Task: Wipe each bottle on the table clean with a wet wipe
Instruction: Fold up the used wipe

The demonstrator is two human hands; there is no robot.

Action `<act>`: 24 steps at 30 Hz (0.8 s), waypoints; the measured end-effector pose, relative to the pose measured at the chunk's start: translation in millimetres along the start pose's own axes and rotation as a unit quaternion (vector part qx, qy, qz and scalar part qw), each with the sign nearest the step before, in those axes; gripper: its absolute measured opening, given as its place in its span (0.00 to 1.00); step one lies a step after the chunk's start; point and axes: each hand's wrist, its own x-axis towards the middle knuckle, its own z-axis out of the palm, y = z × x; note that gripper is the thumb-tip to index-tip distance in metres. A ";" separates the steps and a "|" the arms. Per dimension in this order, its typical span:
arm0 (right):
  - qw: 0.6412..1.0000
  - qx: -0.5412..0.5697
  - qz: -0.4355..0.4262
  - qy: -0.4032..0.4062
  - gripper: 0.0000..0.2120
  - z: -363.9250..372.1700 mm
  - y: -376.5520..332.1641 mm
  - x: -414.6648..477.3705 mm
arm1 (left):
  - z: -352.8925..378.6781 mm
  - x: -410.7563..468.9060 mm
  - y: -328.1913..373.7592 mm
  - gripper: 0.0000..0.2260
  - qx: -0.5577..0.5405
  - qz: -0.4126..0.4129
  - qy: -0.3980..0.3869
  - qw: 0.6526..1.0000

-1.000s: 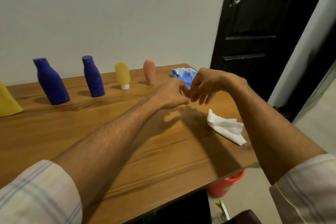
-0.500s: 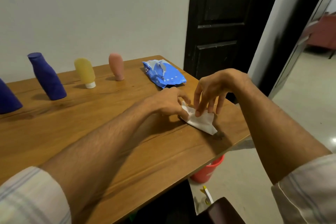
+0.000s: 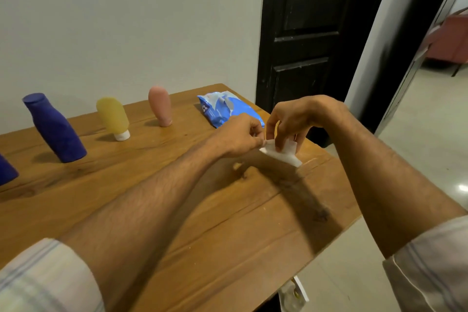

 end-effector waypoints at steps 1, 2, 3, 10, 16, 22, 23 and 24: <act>1.000 0.004 -0.001 0.010 0.11 -5.5 -1.2 3.1 | -3.3 6.9 -2.3 0.06 -0.005 -0.003 0.007 1.000; 1.000 0.006 -0.002 0.018 0.10 -8.9 -1.2 4.6 | -4.7 10.9 -3.2 0.06 -0.004 -0.009 0.009 1.000; 1.000 0.007 -0.004 0.022 0.10 -12.6 -1.8 6.3 | -5.6 15.4 -4.8 0.07 0.000 -0.019 0.008 1.000; 1.000 -0.010 0.016 0.018 0.11 -35.4 -10.4 33.4 | -10.3 46.9 -24.4 0.06 0.017 -0.036 0.003 0.999; 1.000 -0.022 0.016 0.004 0.13 -52.1 -24.4 69.0 | -22.2 67.8 -39.0 0.04 0.013 -0.016 0.026 0.999; 1.000 -0.026 0.014 -0.005 0.07 -75.3 -38.2 100.4 | -39.4 82.6 -48.7 0.06 0.031 -0.042 0.069 0.996; 1.000 -0.022 0.014 -0.005 0.08 -81.9 -40.5 101.6 | -45.6 85.7 -47.8 0.08 0.029 -0.049 0.062 0.996; 1.000 -0.017 0.014 -0.002 0.08 -87.8 -42.3 101.9 | -51.7 87.6 -46.0 0.10 0.029 -0.053 0.053 0.997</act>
